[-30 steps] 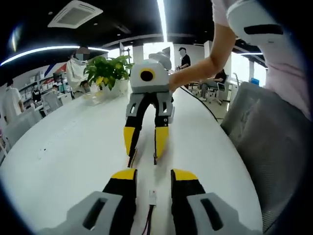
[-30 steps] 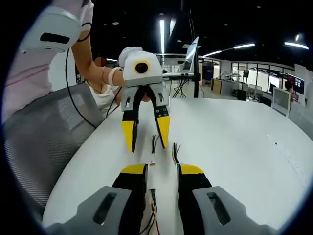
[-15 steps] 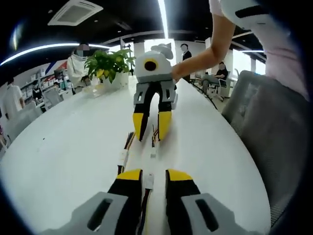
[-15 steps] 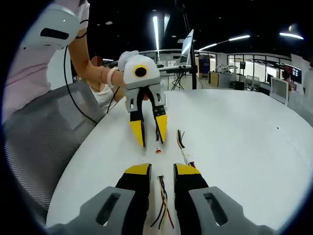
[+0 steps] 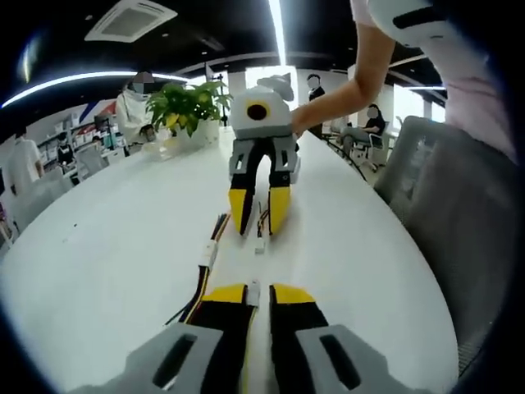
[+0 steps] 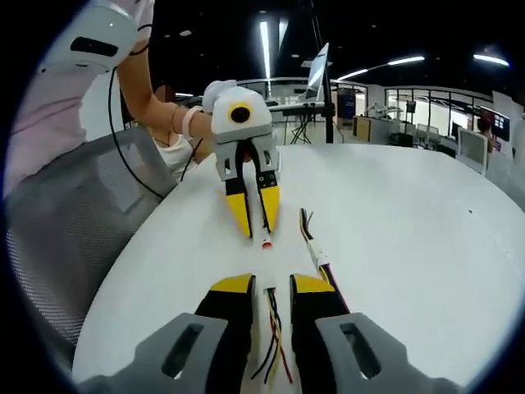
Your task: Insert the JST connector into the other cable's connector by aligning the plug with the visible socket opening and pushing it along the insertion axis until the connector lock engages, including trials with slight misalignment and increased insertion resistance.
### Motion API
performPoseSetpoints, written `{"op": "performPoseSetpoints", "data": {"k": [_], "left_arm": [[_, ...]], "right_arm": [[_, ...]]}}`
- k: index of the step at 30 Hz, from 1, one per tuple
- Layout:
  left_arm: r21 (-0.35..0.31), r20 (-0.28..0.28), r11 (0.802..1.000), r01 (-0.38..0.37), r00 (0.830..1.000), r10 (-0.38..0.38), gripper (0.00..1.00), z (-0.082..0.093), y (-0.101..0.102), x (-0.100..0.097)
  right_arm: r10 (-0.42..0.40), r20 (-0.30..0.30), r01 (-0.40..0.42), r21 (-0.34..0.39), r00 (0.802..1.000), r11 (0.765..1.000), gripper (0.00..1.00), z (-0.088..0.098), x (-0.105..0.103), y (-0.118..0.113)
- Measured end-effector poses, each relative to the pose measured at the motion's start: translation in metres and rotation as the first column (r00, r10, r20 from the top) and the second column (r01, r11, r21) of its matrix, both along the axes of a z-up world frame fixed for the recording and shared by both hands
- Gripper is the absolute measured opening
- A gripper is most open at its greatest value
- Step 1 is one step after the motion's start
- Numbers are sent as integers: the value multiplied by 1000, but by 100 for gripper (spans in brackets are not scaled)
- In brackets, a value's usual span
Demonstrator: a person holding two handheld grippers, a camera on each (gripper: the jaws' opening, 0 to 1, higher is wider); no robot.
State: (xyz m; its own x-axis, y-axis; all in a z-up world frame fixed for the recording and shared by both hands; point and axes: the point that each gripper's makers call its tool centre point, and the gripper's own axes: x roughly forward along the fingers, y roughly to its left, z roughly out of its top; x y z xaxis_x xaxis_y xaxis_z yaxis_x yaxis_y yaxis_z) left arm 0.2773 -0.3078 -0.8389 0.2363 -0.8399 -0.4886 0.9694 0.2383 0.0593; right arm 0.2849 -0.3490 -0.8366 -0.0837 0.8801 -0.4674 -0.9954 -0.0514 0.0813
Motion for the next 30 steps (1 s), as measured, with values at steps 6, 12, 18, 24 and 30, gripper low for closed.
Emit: {"op": "performPoseSetpoints", "data": {"k": [6,12,18,24,30], "left_arm": [[6,0,1000,5,1000,-5,1,-4,0,-1],[10,13,1000,8,1000,-8,1,-4,-2,-1],[10,39,1000,22,999,-23,1,-3,-1,-3],[10,37,1000,20,999,-20,1,-6,-1,-3],[-25,24,1000,-4,1000,4,1,-6,0,-1]], "right_arm": [[9,2,-9,-14,1000,1000,13,-2,-1,-2],[21,5,-21,-21,1000,1000,13,-5,-6,-2],[34,22,-33,-35,999,999,11,-10,-8,-1],[31,25,-30,-33,999,999,10,-11,-8,-2],[21,25,-20,-13,999,1000,6,-11,-7,-1]]}}
